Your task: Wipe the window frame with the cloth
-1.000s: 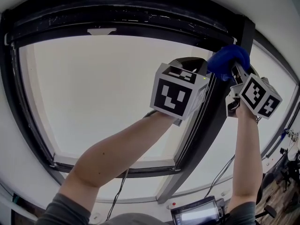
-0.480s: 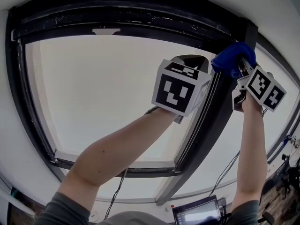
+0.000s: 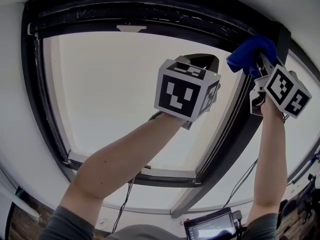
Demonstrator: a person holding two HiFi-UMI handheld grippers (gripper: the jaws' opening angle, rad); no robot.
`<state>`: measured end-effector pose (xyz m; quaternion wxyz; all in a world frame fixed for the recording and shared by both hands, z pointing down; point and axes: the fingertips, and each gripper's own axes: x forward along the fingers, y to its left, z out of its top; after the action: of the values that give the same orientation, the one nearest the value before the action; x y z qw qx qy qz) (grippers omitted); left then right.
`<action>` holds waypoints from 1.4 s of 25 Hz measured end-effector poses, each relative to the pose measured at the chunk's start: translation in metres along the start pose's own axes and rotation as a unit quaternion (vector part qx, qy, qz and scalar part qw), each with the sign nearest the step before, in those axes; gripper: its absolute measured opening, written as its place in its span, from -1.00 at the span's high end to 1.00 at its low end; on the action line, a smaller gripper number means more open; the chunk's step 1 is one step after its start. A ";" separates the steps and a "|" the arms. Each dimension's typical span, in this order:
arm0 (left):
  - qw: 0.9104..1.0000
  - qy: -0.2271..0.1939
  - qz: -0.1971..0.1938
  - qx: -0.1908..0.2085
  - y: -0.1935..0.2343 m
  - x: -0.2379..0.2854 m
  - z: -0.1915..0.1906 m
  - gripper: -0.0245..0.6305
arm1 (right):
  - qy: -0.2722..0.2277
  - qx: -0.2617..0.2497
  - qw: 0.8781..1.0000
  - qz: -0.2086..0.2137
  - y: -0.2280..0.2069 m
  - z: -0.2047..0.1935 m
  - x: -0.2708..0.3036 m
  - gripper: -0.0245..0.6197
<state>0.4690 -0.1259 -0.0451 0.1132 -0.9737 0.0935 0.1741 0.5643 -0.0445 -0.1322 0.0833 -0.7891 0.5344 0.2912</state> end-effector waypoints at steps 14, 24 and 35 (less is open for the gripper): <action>0.998 0.001 0.069 0.010 0.067 -0.082 0.027 0.90 | -0.006 -0.008 0.998 0.065 0.101 0.004 0.024 0.55; 0.992 0.026 0.120 0.025 0.115 -0.137 0.030 0.90 | -0.027 0.002 0.995 0.100 0.168 0.011 0.043 0.55; 0.987 0.030 0.152 0.044 0.140 -0.199 0.052 0.90 | -0.029 0.002 0.989 0.147 0.249 0.029 0.040 0.55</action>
<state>0.2380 -0.2181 -0.0472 0.1256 -0.9468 0.2518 0.1560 0.3414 -0.1668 -0.1332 0.0565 -0.6934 0.6421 0.3220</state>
